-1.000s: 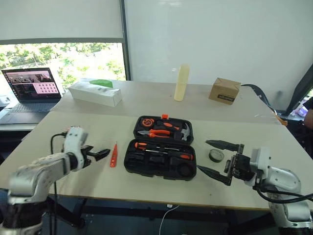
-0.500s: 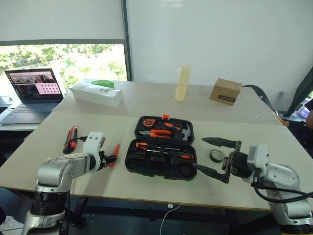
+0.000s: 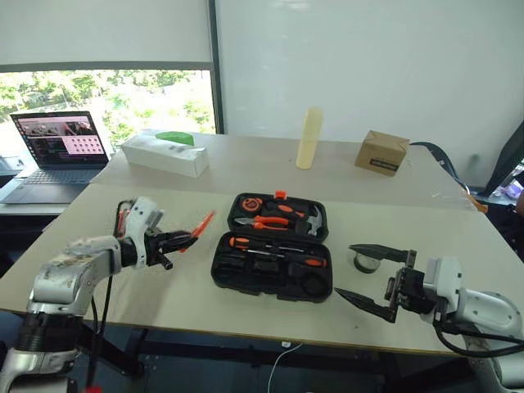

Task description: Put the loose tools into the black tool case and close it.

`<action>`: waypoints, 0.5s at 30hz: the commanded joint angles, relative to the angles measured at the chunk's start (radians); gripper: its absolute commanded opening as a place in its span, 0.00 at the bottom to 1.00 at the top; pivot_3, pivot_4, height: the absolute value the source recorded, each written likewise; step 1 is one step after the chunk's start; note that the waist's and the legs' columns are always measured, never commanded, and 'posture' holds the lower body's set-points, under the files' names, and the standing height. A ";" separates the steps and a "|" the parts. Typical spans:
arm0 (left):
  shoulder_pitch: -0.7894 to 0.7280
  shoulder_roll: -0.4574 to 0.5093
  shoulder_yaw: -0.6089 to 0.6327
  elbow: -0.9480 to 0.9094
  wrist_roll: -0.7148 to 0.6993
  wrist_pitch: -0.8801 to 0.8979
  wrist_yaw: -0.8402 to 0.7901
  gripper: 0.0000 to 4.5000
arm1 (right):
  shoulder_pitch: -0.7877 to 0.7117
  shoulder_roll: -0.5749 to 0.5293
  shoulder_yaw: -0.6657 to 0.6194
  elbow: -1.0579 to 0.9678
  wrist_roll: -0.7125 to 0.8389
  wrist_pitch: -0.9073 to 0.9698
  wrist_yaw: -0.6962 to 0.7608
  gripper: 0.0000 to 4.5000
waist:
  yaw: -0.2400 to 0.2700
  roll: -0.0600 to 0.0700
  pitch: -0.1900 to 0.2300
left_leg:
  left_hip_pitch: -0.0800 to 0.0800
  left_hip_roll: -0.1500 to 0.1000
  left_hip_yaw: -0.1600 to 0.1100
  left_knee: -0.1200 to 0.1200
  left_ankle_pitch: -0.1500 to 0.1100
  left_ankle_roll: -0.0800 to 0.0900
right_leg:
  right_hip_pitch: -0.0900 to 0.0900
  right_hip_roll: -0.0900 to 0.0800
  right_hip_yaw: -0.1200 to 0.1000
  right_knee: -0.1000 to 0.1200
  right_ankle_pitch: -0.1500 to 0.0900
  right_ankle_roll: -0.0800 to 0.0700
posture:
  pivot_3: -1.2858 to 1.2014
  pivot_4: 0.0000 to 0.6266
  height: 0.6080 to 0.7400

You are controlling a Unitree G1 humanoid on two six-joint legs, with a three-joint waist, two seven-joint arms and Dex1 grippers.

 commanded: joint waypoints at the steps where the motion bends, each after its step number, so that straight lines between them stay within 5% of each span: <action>1: -0.139 -0.029 -0.148 0.097 0.109 -0.207 -0.188 0.10 | 0.009 -0.017 -0.034 -0.039 0.027 0.006 -0.012 1.00 | 0.000 0.000 0.000 | -0.001 0.000 0.000 0.000 0.000 0.000 | 0.000 0.000 0.000 0.000 0.000 0.000 | 0.52 0.24 1.00; 7: -0.347 -0.131 -0.393 0.377 0.428 -0.475 -0.174 0.10 | 0.020 -0.016 -0.030 -0.074 0.030 0.025 -0.037 1.00 | 0.003 0.000 0.000 | -0.003 -0.003 0.000 0.002 -0.001 0.003 | 0.000 0.001 0.001 -0.002 0.001 0.003 | 0.52 0.24 1.00; 15: -0.431 -0.207 -0.443 0.536 0.511 -0.577 -0.245 0.10 | 0.041 -0.020 -0.041 -0.117 0.034 0.048 -0.066 1.00 | -0.007 -0.001 0.000 | -0.005 -0.004 -0.002 0.002 -0.003 0.006 | -0.001 0.000 0.002 -0.003 -0.001 0.007 | 0.52 0.24 1.00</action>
